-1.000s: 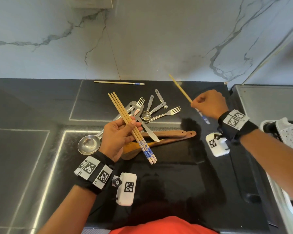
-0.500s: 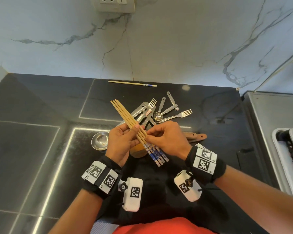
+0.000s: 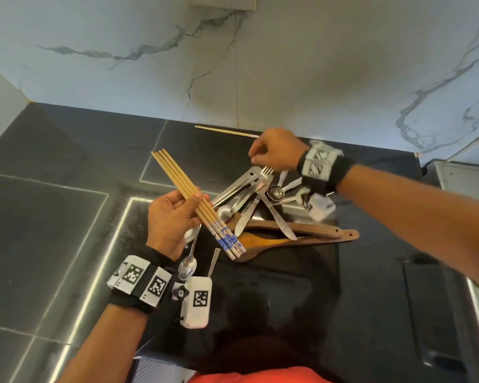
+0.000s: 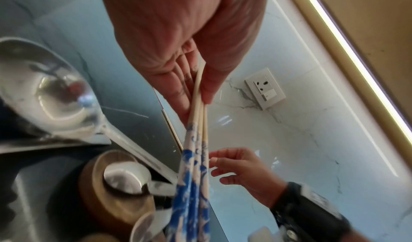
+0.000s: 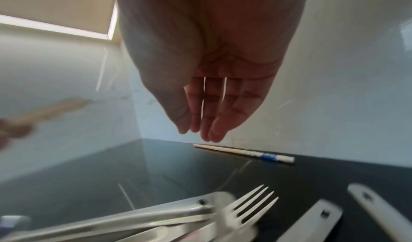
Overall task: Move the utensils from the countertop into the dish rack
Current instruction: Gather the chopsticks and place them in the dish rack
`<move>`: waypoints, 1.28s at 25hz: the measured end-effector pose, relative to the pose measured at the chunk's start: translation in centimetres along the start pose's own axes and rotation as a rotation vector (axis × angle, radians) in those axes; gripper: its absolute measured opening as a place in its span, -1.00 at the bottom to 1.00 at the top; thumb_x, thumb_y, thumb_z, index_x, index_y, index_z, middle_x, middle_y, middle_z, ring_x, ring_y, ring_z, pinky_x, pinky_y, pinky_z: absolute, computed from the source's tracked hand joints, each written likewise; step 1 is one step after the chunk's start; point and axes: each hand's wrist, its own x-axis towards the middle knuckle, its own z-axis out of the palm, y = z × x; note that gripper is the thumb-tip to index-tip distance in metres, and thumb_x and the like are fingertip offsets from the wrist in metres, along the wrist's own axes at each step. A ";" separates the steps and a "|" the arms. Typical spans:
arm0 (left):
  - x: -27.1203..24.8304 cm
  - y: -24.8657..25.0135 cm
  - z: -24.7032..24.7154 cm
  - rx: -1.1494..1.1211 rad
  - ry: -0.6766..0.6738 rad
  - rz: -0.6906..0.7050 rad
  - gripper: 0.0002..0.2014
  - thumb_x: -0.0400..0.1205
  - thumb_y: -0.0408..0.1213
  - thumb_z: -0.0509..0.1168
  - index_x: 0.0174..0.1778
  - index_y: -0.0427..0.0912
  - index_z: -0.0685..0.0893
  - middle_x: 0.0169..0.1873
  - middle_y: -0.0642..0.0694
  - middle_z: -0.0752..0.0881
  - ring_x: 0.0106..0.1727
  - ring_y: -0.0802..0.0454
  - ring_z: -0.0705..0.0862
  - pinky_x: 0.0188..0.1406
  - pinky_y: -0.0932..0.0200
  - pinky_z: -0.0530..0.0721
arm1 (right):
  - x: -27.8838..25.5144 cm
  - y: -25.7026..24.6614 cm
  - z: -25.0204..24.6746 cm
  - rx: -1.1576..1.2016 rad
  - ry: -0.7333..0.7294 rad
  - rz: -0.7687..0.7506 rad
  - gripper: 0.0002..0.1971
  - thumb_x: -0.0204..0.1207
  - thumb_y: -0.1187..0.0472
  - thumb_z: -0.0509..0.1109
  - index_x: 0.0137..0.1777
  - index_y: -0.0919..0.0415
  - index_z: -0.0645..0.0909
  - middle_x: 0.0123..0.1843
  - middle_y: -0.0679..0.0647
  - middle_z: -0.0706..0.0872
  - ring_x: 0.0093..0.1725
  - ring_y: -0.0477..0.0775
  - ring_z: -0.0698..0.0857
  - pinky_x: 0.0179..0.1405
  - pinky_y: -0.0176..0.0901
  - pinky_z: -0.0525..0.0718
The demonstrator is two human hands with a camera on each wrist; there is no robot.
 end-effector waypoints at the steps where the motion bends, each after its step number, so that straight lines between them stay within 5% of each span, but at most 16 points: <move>1: 0.5 0.3 -0.5 -0.010 0.021 0.010 -0.87 0.69 -0.47 0.30 0.10 -0.44 0.68 -0.18 -0.26 0.81 -0.28 0.03 0.86 -0.39 0.25 0.78 | 2.9 1.0 -0.3 -0.098 -0.010 0.012 -0.73 0.58 0.13 0.45 0.22 0.19 0.79 0.11 0.11 0.84 0.03 0.10 0.77 0.06 -0.05 0.69; 6: 2.1 1.0 -2.2 -0.020 0.062 0.025 -0.91 0.68 -0.44 0.32 0.04 -0.35 0.70 -0.19 -0.22 0.83 -0.22 -0.03 0.85 -0.26 0.10 0.85 | 11.4 4.6 0.7 -0.367 -0.112 0.086 -0.66 0.45 0.06 0.57 0.12 0.27 0.79 -0.03 0.24 0.83 -0.08 0.31 0.77 -0.05 0.02 0.76; 12: 1.8 0.3 -3.2 -0.038 0.061 0.014 -0.90 0.68 -0.44 0.33 0.06 -0.35 0.71 -0.16 -0.23 0.83 -0.17 -0.06 0.86 -0.13 -0.02 0.87 | 11.8 3.8 1.9 -0.373 -0.071 0.074 -0.85 0.50 0.25 0.53 0.02 0.28 0.83 -0.04 0.24 0.83 -0.07 0.29 0.77 -0.07 0.04 0.76; 15: 1.0 -0.1 -2.9 -0.058 0.061 0.015 -0.88 0.68 -0.43 0.34 0.08 -0.37 0.70 -0.13 -0.26 0.83 -0.14 -0.09 0.86 -0.20 0.04 0.86 | 8.5 0.5 0.2 -0.163 0.050 0.074 -0.87 0.53 0.21 0.49 -0.01 0.19 0.85 -0.09 0.12 0.86 -0.15 0.12 0.77 -0.12 -0.05 0.74; 20: -0.9 -0.9 -1.2 -0.152 0.053 -0.026 -0.93 0.69 -0.42 0.32 -0.01 -0.31 0.71 -0.17 -0.22 0.84 -0.17 -0.05 0.86 -0.26 0.12 0.82 | -5.3 -6.1 1.0 0.647 0.211 0.002 -0.81 0.52 0.30 0.55 0.11 0.26 0.81 -0.20 0.09 0.86 -0.29 -0.03 0.86 -0.21 -0.27 0.82; 27: -5.2 -2.8 1.0 -0.127 0.000 -0.014 -0.84 0.71 -0.39 0.28 0.13 -0.35 0.70 -0.07 -0.25 0.86 -0.02 -0.15 0.87 -0.08 -0.01 0.84 | -15.8 -6.3 7.3 0.677 0.256 -0.188 -0.78 0.47 0.29 0.60 0.12 0.23 0.84 -0.01 0.03 0.85 -0.06 -0.04 0.82 -0.04 -0.09 0.83; 32: -9.1 -4.2 1.7 -0.099 0.031 -0.008 -0.81 0.70 -0.38 0.29 0.17 -0.38 0.70 -0.02 -0.32 0.84 0.02 -0.20 0.86 -0.10 0.01 0.84 | -18.7 -4.8 6.4 0.723 0.076 -0.241 -0.78 0.44 0.29 0.62 0.09 0.23 0.84 -0.04 0.00 0.84 -0.09 -0.04 0.82 -0.08 -0.24 0.79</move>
